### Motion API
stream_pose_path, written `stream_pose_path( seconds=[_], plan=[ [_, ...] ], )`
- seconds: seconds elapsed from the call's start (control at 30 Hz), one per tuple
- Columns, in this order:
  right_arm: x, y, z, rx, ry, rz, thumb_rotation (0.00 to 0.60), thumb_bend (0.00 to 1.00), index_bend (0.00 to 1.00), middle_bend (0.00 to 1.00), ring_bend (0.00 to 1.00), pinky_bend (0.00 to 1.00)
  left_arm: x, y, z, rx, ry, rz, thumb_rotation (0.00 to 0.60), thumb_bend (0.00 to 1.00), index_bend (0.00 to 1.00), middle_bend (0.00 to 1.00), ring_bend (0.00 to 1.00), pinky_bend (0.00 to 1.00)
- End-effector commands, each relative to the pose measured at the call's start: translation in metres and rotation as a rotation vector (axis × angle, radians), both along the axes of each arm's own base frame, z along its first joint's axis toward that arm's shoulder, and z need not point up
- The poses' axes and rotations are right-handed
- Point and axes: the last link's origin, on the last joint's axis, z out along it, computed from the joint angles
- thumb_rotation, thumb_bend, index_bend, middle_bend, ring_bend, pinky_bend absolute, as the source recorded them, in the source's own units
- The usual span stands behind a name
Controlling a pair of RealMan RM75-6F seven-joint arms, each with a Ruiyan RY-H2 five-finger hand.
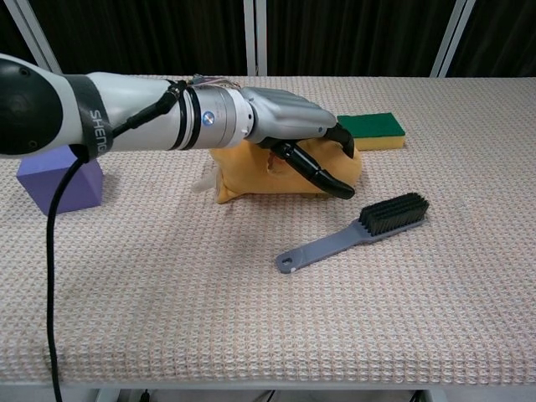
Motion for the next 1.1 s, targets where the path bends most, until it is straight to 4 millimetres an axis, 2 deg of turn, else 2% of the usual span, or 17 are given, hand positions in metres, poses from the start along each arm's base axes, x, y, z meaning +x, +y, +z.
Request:
stream_pose_path(
  seconds=[0.03, 0.13, 0.27, 0.4, 0.5, 0.53, 0.63, 0.73, 0.83, 0.93, 0.97, 1.03, 1.1],
  plan=[
    [0.001, 0.000, 0.001, -0.002, -0.005, 0.004, 0.600, 0.34, 0.00, 0.00, 0.00, 0.00, 0.002, -0.001, 0.000, 0.002, 0.008, -0.001, 0.107, 0.03, 0.21, 0.16, 0.07, 0.19],
    [0.002, 0.000, 0.001, -0.004, -0.006, 0.009, 0.600, 0.35, 0.00, 0.00, 0.00, 0.00, 0.004, 0.000, 0.005, 0.013, 0.004, -0.003, 0.105, 0.03, 0.22, 0.16, 0.07, 0.19],
    [0.003, 0.001, 0.001, -0.004, -0.005, 0.014, 0.600, 0.35, 0.00, 0.00, 0.00, 0.00, 0.019, 0.001, 0.029, 0.061, -0.117, 0.008, 0.098, 0.03, 0.21, 0.16, 0.07, 0.19],
    [0.004, 0.002, 0.001, 0.003, -0.001, 0.017, 0.600, 0.35, 0.00, 0.00, 0.00, 0.00, 0.028, -0.003, 0.083, 0.181, -0.344, 0.004, 0.099, 0.03, 0.16, 0.14, 0.07, 0.19],
    [0.003, 0.003, -0.002, 0.015, 0.002, 0.013, 0.600, 0.35, 0.00, 0.00, 0.00, 0.00, 0.012, -0.012, 0.123, 0.296, -0.479, 0.018, 0.093, 0.03, 0.13, 0.13, 0.07, 0.19],
    [0.003, 0.004, -0.003, 0.021, 0.004, 0.010, 0.600, 0.35, 0.00, 0.00, 0.00, 0.00, 0.003, -0.016, 0.134, 0.333, -0.496, 0.025, 0.091, 0.03, 0.12, 0.12, 0.07, 0.19],
    [0.001, 0.005, -0.009, 0.067, 0.014, -0.014, 0.600, 0.35, 0.00, 0.00, 0.00, 0.00, -0.039, -0.032, 0.167, 0.451, -0.500, 0.078, 0.110, 0.04, 0.11, 0.10, 0.07, 0.19],
    [-0.009, 0.014, -0.018, 0.191, 0.100, -0.120, 0.600, 0.33, 0.00, 0.00, 0.00, 0.00, -0.103, -0.064, 0.197, 0.530, -0.472, 0.184, 0.144, 0.07, 0.11, 0.09, 0.06, 0.19],
    [-0.018, 0.025, -0.022, 0.278, 0.181, -0.268, 0.600, 0.29, 0.00, 0.00, 0.00, 0.00, -0.164, -0.099, 0.218, 0.596, -0.402, 0.282, 0.162, 0.10, 0.11, 0.09, 0.05, 0.19],
    [-0.029, 0.037, -0.025, 0.266, 0.280, -0.374, 0.600, 0.28, 0.00, 0.00, 0.00, 0.00, -0.210, -0.131, 0.228, 0.657, -0.270, 0.332, 0.164, 0.10, 0.11, 0.08, 0.05, 0.19],
    [-0.033, 0.044, -0.027, 0.274, 0.301, -0.421, 0.600, 0.28, 0.00, 0.00, 0.00, 0.00, -0.226, -0.145, 0.229, 0.663, -0.200, 0.358, 0.183, 0.10, 0.10, 0.07, 0.04, 0.18],
    [-0.041, 0.057, -0.031, 0.314, 0.299, -0.501, 0.600, 0.28, 0.00, 0.00, 0.00, 0.00, -0.245, -0.165, 0.233, 0.681, -0.123, 0.391, 0.227, 0.10, 0.08, 0.05, 0.04, 0.18],
    [-0.046, 0.066, -0.031, 0.345, 0.313, -0.562, 0.600, 0.28, 0.00, 0.00, 0.00, 0.00, -0.257, -0.178, 0.238, 0.718, -0.108, 0.402, 0.237, 0.10, 0.07, 0.04, 0.03, 0.18]
  ],
)
